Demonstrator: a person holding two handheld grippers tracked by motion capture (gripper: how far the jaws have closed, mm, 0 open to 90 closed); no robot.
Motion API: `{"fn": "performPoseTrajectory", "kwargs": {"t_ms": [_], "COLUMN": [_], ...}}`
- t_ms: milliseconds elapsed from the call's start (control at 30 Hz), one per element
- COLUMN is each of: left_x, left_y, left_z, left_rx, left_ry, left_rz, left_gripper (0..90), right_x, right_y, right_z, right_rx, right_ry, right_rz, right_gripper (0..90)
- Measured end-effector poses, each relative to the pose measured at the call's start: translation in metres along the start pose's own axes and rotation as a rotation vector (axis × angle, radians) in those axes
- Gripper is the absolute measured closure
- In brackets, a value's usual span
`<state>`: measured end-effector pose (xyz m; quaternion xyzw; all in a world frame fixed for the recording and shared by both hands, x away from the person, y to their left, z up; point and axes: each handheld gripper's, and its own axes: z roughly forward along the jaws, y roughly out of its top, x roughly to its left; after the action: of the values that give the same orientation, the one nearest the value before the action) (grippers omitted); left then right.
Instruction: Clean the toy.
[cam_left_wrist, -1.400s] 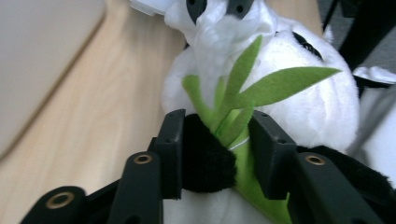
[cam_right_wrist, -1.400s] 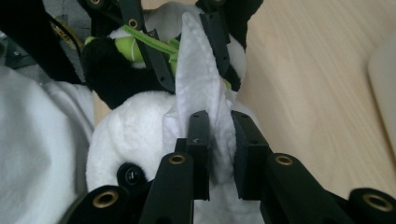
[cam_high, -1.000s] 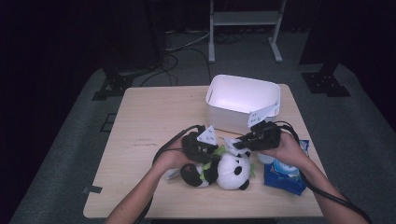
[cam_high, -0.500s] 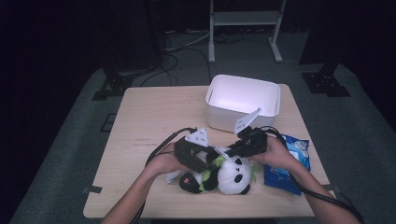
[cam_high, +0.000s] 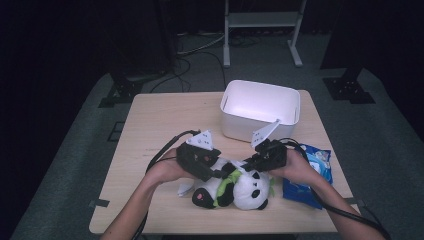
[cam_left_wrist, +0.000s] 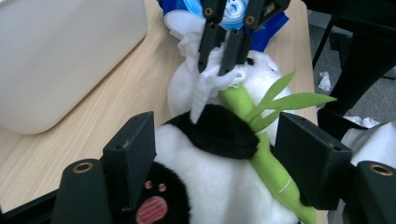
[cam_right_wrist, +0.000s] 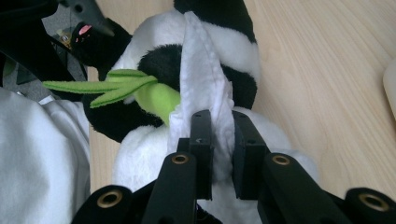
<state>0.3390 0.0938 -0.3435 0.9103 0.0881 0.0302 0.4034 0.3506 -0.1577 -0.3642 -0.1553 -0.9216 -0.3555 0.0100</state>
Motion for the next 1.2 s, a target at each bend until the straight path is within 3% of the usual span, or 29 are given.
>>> {"fn": "performPoseTrajectory", "kwargs": {"t_ms": [233,400,600,667,733,867,1000,1067,1133,1167,1200], "left_x": [0.008,0.017,0.022,0.025,0.025,0.026,0.026,0.024,0.023,0.022,0.021], "left_y": [-0.003,-0.010,-0.026,-0.029,-0.029,-0.032,-0.036,-0.036,-0.036,-0.036,-0.036], "left_z": [-0.004,-0.005,0.007,0.009,0.011,0.019,0.023,0.023,0.021,0.020,0.019], "left_rx": [-0.007,0.022,0.066,0.070,0.086,0.135,0.122,0.117,0.108,0.097,0.088], "left_ry": [0.014,0.022,-0.024,-0.054,-0.057,-0.041,-0.034,-0.020,-0.009,-0.001,0.010], "left_rz": [-0.018,-0.048,-0.098,-0.105,-0.099,-0.112,-0.102,-0.084,-0.058,-0.042,-0.024], "left_gripper": [28.3,28.3,24.8,20.6,18.7,13.8,14.1,19.4,35.0,35.0,42.3], "right_x": [0.003,0.005,0.007,0.009,0.009,0.010,0.008,0.007,0.005,0.005,0.002], "right_y": [0.000,0.000,0.000,0.002,0.003,0.015,0.018,0.019,0.019,0.019,0.020], "right_z": [0.000,-0.001,-0.001,-0.001,-0.002,-0.011,-0.012,-0.008,-0.004,-0.004,-0.003], "right_rx": [0.001,0.005,0.008,0.018,0.024,0.013,0.021,0.034,0.036,0.036,0.032], "right_ry": [0.004,0.011,0.018,0.015,0.010,-0.004,-0.021,-0.022,-0.026,-0.026,-0.030], "right_rz": [-0.009,-0.027,-0.029,-0.040,-0.050,-0.077,-0.079,-0.077,-0.071,-0.071,-0.065], "right_gripper": [79.7,79.7,79.7,79.7,79.7,79.6,79.6,79.6,79.6,79.6,79.6]}}
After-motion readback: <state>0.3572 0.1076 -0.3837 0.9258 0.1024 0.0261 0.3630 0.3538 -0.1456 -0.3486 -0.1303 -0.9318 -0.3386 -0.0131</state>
